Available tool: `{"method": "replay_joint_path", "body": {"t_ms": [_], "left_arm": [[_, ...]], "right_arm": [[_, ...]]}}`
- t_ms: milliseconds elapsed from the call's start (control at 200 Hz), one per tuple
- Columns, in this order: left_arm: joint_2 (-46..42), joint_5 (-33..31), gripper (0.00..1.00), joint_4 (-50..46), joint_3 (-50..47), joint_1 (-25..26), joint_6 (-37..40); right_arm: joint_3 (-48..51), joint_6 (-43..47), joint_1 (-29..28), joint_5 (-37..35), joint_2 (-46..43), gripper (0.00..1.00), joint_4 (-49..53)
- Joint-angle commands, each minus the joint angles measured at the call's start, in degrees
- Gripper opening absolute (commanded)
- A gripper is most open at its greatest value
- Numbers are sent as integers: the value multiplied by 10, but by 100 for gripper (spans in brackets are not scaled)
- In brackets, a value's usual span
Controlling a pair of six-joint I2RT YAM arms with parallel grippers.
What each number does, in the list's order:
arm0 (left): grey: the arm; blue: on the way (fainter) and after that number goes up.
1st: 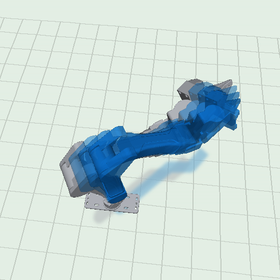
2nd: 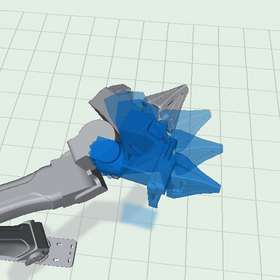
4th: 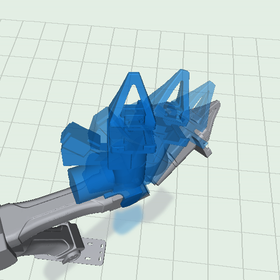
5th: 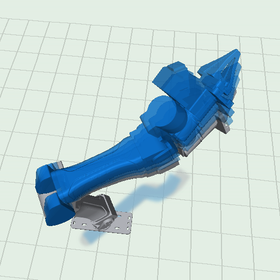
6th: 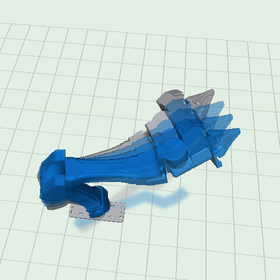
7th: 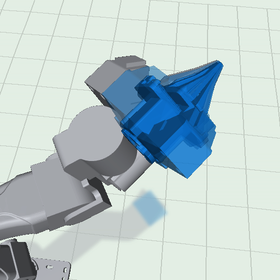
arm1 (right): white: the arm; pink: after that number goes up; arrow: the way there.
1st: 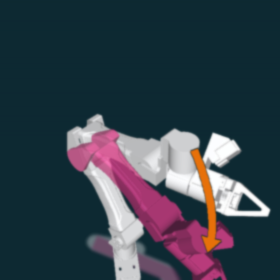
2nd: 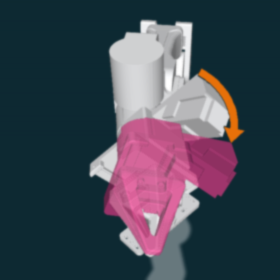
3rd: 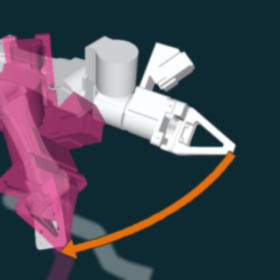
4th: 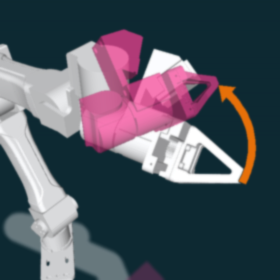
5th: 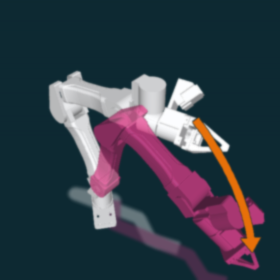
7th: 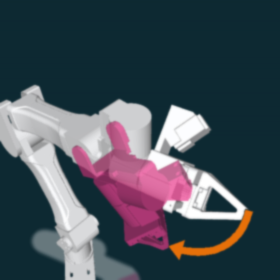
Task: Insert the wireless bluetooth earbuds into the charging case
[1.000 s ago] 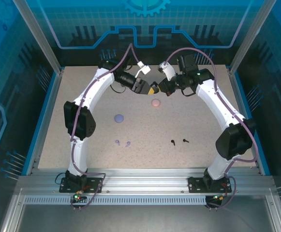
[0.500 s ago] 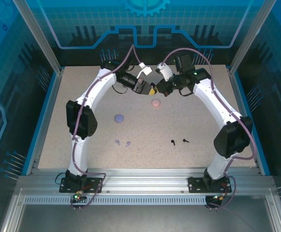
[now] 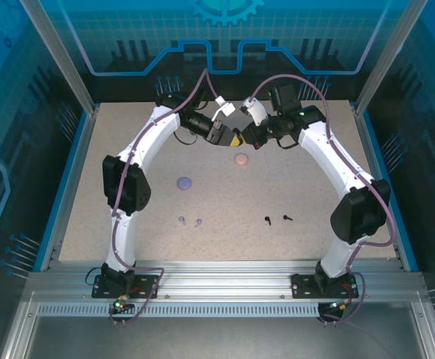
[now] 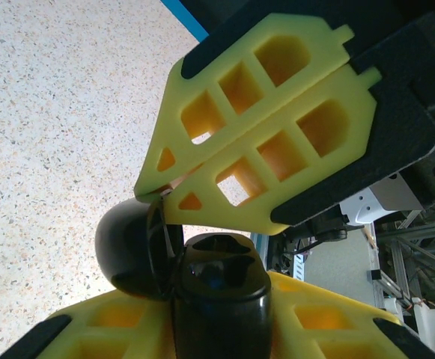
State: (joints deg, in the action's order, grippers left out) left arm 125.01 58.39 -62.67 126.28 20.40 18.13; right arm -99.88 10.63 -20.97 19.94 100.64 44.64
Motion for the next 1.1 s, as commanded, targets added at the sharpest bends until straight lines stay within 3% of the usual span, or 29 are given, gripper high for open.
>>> {"method": "replay_joint_path", "body": {"t_ms": [0, 205, 585, 725, 830, 1096], "left_arm": [[7, 27, 32, 4, 23, -3, 6], [5, 32, 31, 12, 25, -6, 0], [5, 35, 1, 14, 25, -7, -3], [-1, 23, 0, 17, 22, -6, -3], [-22, 12, 0, 47, -4, -10, -16], [-139, -34, 0, 269, -177, -13, -114]], "right_arm": [[-16, 7, -2, 3, 6, 0, 13], [-16, 7, -2, 3, 4, 0, 15], [-16, -14, 5, -5, -1, 0, 3], [-4, -73, 36, 11, -32, 38, -21], [31, -128, 72, 21, -84, 52, -43], [160, -228, 107, -31, -203, 60, -28]]}}
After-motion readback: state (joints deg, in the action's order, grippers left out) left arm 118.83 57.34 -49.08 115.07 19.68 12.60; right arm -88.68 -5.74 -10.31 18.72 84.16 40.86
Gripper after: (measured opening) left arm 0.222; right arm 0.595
